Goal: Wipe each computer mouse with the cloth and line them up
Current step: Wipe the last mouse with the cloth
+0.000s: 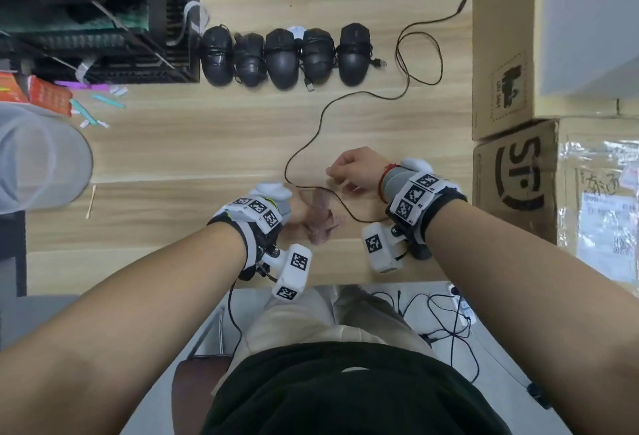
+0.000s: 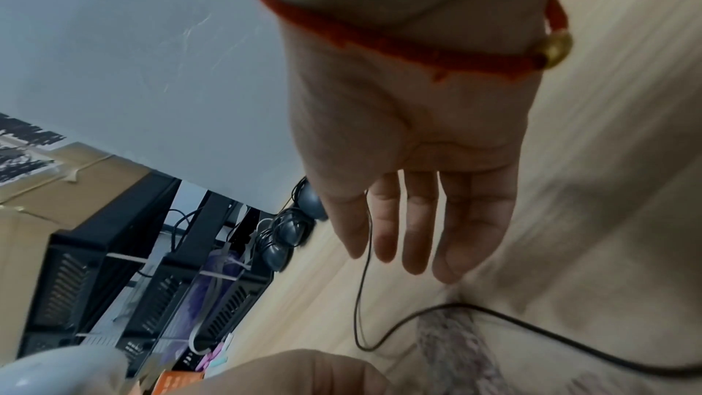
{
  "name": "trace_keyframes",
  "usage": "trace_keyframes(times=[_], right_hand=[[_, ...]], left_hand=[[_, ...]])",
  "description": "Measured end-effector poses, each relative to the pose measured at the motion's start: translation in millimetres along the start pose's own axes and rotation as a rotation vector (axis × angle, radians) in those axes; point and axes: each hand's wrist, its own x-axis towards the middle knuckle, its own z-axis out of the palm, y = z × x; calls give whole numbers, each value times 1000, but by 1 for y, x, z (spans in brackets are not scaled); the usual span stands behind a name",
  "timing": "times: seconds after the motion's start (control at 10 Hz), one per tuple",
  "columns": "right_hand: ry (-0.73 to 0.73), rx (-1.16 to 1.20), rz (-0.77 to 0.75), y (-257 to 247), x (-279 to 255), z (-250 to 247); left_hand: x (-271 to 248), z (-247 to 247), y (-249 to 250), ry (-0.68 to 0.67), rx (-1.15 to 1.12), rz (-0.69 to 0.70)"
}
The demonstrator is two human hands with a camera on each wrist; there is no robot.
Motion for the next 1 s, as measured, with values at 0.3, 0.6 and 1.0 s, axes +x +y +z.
trace_keyframes(times=[0.3,0.6,1.0], right_hand=[[-20,-64,-72,47,-54,10],[2,-256,-92,99,-77,11],[149,-166,-35,86,-95,18]], left_hand=[[-28,47,-4,-38,62,191],[-36,110,17,-9,17,178],[-85,61,42,-68,-698,216]])
